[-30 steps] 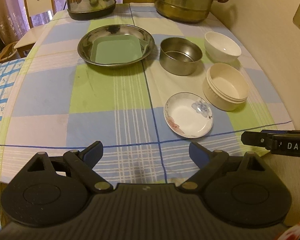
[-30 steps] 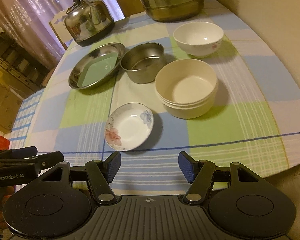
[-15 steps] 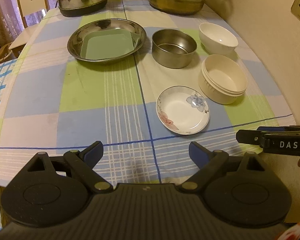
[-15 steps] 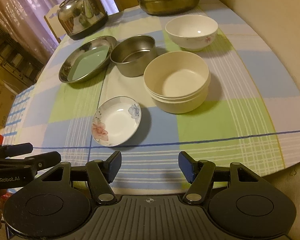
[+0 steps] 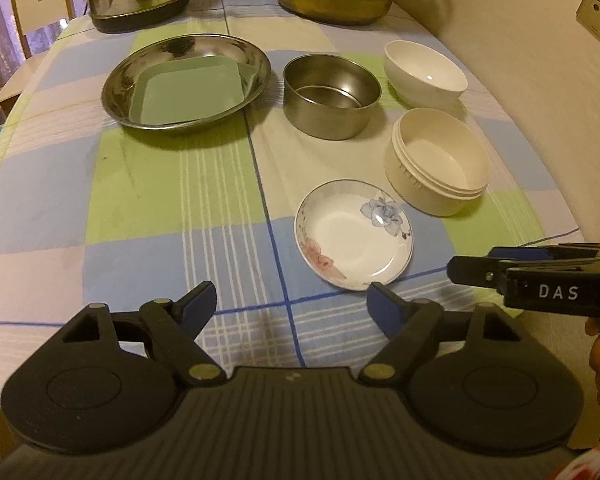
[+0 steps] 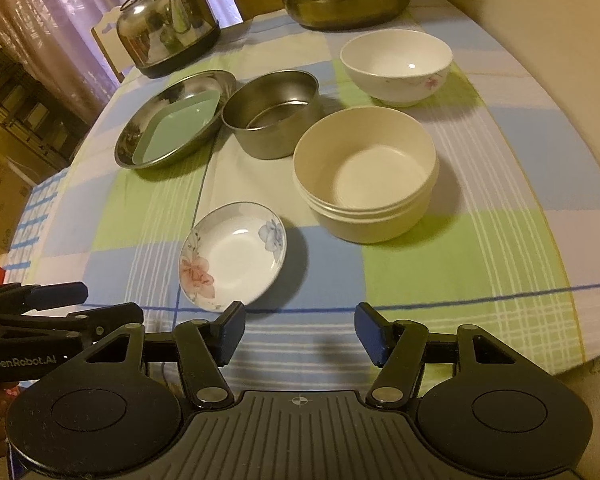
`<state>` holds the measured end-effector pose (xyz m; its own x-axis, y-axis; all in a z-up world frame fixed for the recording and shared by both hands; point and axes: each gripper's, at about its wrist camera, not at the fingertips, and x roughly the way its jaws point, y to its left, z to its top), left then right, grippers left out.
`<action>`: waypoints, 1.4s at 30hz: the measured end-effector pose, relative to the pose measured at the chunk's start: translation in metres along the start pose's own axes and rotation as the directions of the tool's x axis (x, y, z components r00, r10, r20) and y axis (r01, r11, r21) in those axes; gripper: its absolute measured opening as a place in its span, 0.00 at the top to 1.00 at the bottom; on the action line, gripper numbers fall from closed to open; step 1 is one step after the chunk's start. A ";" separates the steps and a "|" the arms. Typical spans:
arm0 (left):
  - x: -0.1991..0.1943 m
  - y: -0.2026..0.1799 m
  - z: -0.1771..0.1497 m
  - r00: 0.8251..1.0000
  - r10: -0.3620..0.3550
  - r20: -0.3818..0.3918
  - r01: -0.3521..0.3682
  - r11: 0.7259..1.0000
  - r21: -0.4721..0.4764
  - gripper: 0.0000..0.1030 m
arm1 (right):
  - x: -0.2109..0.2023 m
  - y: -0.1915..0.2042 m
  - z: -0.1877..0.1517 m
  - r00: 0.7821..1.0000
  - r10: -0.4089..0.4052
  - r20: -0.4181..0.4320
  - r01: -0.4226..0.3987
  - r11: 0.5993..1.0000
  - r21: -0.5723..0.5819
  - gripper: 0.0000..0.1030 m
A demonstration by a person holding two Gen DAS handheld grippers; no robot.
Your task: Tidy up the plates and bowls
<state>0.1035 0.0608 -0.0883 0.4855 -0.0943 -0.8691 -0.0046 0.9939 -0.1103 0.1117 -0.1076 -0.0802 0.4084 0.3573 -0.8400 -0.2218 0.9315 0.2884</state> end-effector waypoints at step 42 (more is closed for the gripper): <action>0.082 0.015 0.035 0.985 -0.158 -0.074 0.161 0.986 0.032 0.90 | 0.065 0.011 0.023 1.000 -0.024 -0.011 0.024 0.998 0.064 0.93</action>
<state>0.1742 0.0699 -0.1447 0.4137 -0.2543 -0.8742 0.1011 0.9671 -0.2334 0.1560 -0.0723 -0.1205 0.4033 0.3345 -0.8517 -0.1546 0.9423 0.2969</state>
